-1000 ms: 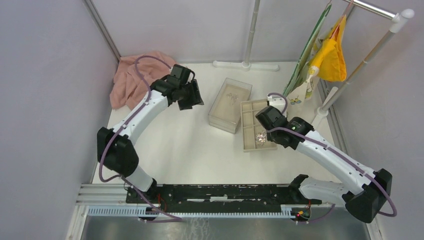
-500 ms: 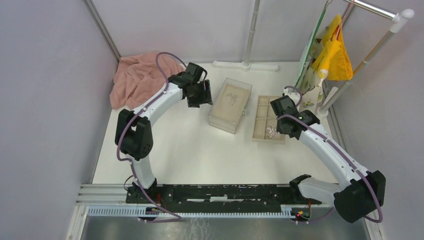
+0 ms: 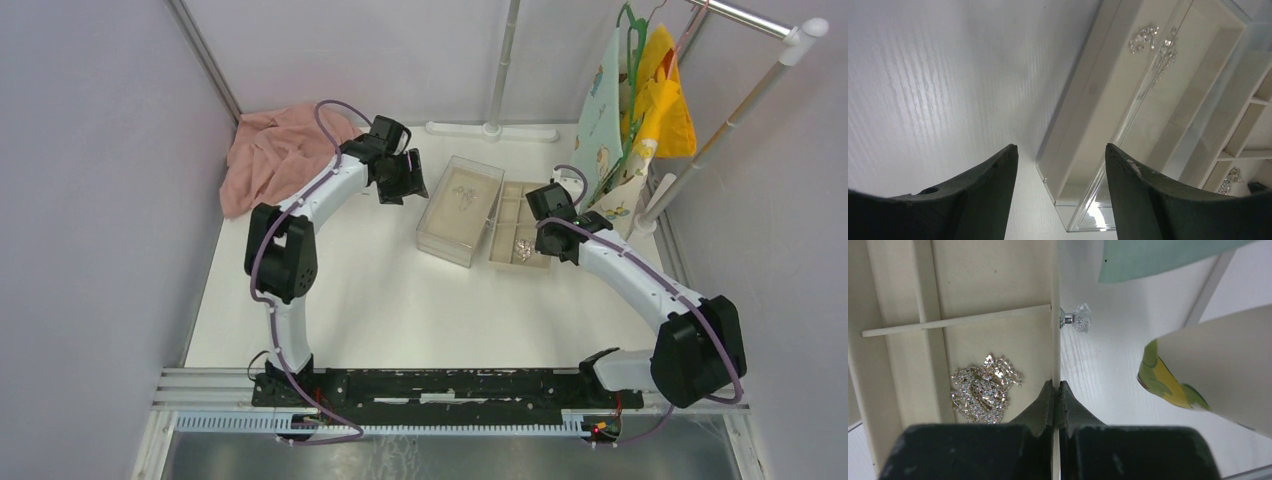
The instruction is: Organize the mixed jewelry
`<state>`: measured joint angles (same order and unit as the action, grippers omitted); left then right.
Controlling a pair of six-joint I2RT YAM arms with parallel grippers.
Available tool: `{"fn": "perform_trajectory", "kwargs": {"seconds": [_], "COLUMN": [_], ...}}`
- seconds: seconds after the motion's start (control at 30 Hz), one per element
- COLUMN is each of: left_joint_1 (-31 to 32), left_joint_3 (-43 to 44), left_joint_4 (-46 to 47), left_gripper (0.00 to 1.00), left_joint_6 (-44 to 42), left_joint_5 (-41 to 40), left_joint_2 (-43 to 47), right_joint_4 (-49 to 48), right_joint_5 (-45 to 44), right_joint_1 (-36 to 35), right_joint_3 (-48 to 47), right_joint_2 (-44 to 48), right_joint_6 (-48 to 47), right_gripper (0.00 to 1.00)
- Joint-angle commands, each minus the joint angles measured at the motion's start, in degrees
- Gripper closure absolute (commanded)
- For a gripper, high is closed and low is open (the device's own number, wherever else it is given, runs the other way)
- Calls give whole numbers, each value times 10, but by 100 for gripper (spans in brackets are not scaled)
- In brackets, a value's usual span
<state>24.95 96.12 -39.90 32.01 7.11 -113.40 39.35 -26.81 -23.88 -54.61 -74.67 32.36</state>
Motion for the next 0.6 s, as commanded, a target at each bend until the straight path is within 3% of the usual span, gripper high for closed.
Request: {"fn": "perform_trajectory", "kwargs": {"seconds": [0.0,0.57], "left_joint_1": [-9,-16], "left_joint_3": [34,24], "left_joint_4": [26,40], "left_gripper": [29,28], "left_joint_6": [-28,-42], "left_joint_5": [36,100], "left_joint_2": [-13,-41], "right_joint_4": [-71,-107], "right_joint_5": [2,4], "right_joint_1": [2,2], "right_joint_3": [-15,-40], "right_joint_2": [-17,-68], "right_joint_6": [22,53], "right_gripper": [100,100]}}
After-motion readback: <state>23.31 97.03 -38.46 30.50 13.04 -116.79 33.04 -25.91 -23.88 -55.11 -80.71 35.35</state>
